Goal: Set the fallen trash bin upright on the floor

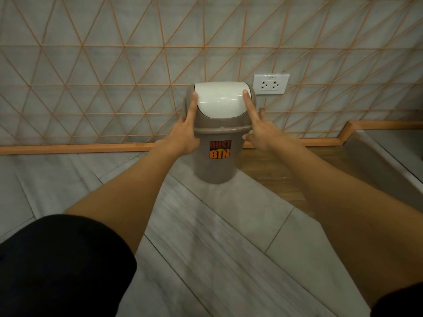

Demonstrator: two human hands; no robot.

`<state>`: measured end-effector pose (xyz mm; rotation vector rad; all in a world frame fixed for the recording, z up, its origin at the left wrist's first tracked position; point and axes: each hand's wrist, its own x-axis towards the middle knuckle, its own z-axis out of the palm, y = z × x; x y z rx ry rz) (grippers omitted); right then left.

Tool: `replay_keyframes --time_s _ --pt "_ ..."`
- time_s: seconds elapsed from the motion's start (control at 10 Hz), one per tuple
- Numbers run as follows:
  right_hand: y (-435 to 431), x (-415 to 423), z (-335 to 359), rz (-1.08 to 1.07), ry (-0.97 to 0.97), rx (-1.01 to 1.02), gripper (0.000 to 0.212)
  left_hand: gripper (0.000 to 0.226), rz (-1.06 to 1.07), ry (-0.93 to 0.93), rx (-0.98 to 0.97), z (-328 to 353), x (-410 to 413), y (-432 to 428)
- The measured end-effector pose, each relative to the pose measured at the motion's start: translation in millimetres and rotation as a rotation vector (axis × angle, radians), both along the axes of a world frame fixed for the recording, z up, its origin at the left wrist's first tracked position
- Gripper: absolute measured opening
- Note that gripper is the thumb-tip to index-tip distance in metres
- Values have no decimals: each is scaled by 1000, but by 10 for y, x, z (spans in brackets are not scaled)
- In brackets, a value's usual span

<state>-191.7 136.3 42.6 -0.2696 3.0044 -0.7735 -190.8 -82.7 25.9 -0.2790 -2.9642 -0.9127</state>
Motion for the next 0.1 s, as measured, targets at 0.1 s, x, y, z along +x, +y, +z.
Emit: replay_keyframes --time_s 0.1 --pt "-13 181 148 -72 7 75 104 125 39 1 -7 143 71 -6"
